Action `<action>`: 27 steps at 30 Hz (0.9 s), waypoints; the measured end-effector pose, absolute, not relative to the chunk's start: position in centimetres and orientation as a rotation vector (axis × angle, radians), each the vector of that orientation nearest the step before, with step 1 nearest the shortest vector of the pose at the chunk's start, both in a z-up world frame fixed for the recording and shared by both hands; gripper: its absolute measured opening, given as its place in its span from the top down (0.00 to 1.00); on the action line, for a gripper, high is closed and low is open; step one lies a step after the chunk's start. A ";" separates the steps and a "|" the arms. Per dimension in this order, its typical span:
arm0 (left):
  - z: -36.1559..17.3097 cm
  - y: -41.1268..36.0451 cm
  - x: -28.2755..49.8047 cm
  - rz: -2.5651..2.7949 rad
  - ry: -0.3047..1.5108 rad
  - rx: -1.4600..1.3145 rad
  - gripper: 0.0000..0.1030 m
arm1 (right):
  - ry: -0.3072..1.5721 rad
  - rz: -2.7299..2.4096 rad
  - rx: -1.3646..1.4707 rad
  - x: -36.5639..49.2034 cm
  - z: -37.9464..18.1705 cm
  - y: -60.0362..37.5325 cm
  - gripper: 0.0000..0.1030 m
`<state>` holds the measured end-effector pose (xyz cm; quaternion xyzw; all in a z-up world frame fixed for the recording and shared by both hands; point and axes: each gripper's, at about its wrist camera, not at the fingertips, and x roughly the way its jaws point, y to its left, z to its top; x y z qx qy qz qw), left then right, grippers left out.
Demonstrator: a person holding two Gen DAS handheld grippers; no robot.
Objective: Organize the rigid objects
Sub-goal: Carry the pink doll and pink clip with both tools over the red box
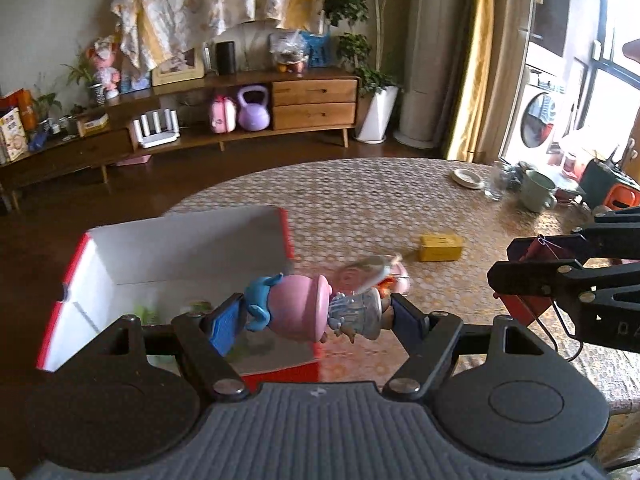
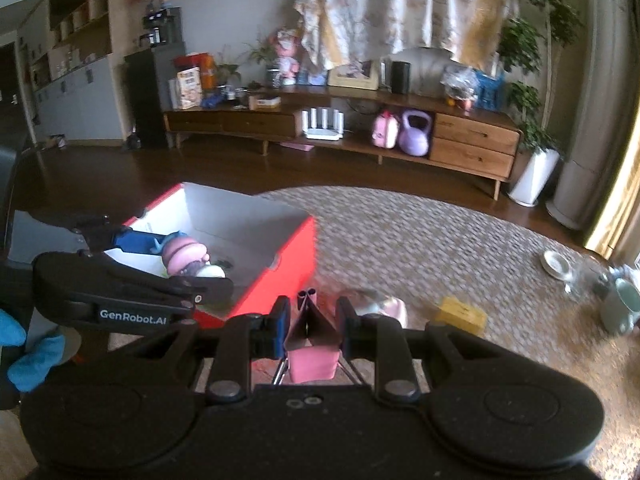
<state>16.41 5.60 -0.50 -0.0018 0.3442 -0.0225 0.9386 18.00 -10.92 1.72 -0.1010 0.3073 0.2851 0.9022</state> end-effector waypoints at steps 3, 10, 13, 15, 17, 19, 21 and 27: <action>-0.1 7.3 16.2 -0.023 0.702 0.004 0.25 | 0.635 0.614 -0.223 18.2 1.7 -9.0 0.77; 0.4 11.5 16.2 0.035 0.710 0.007 0.25 | 0.631 0.664 -0.243 18.8 1.6 -5.0 0.77; 0.3 13.2 16.4 0.063 0.714 0.018 0.25 | 0.631 0.687 -0.252 19.2 1.5 -3.4 0.77; 0.1 14.1 16.6 0.076 0.721 0.015 0.25 | 0.630 0.699 -0.260 19.6 1.3 -2.3 0.77; -0.2 15.4 17.0 0.089 0.731 0.008 0.25 | 0.631 0.706 -0.265 20.0 1.1 -1.1 0.77; -0.5 16.5 17.6 0.109 0.739 0.009 0.25 | 0.638 0.711 -0.267 20.5 0.6 0.0 0.77; -1.1 17.4 18.1 0.124 0.740 0.012 0.25 | 0.643 0.713 -0.277 21.1 0.1 1.0 0.77; -3.2 20.1 20.8 0.147 0.776 -0.004 0.25 | 0.671 0.717 -0.293 22.9 -2.1 3.6 0.77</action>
